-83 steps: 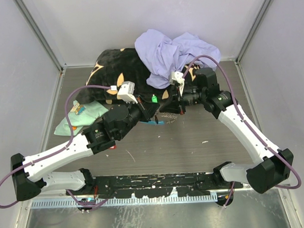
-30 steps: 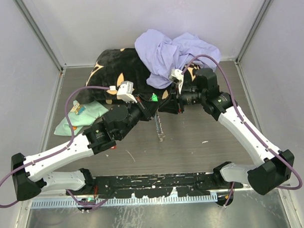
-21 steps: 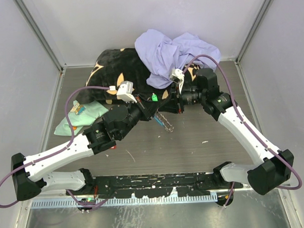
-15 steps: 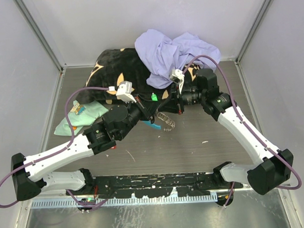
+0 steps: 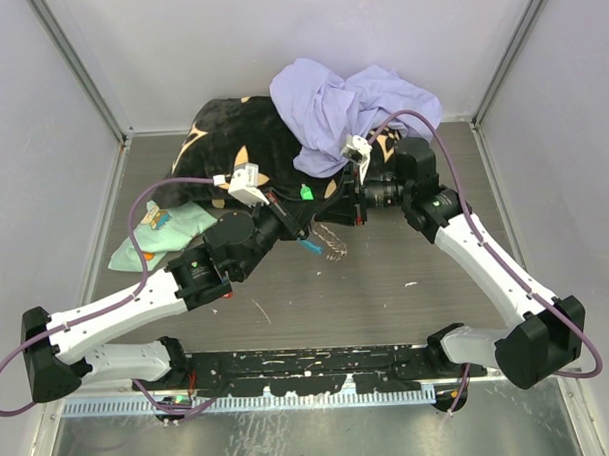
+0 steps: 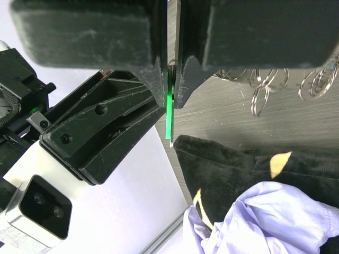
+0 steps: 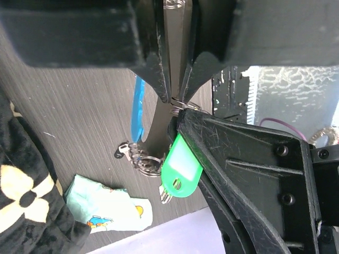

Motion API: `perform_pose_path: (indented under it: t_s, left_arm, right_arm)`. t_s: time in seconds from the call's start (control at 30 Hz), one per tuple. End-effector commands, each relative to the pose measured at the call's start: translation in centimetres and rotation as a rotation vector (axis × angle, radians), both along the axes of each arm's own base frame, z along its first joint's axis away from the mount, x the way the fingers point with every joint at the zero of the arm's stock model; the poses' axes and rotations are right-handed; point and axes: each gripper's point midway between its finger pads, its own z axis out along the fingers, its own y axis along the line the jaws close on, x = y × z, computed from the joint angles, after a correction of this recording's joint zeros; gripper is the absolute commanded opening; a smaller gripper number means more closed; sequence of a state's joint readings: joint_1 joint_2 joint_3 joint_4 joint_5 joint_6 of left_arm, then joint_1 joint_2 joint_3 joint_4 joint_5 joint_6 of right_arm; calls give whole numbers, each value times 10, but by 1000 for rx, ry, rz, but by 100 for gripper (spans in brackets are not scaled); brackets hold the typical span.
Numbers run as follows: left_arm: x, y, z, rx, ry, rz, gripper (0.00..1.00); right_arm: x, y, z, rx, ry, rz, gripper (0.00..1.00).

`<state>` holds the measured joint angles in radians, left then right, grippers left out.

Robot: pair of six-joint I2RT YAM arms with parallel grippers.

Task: Remove the keys from the keyring
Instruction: Remove the key from the keyring.

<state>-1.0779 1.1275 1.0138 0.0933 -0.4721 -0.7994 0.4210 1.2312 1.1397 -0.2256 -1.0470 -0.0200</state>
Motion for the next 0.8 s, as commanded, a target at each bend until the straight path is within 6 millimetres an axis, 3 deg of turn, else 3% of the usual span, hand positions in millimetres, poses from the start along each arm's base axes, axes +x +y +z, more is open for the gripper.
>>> perform_pose_path:
  t_s: [0.0, 0.23, 0.5, 0.77]
  left_arm:
    - [-2, 6, 39, -138, -44, 12, 0]
    - [-2, 6, 41, -167, -34, 13, 0]
    - [-1, 6, 41, -181, -23, 22, 0]
    - [4, 2, 27, -121, 4, 37, 0]
  right_arm:
    - [2, 6, 18, 76, -14, 15, 19]
    - [3, 5, 18, 106, 18, -4, 19]
    - [2, 0, 23, 140, 14, -4, 4]
    - [11, -9, 20, 32, -95, -72, 1]
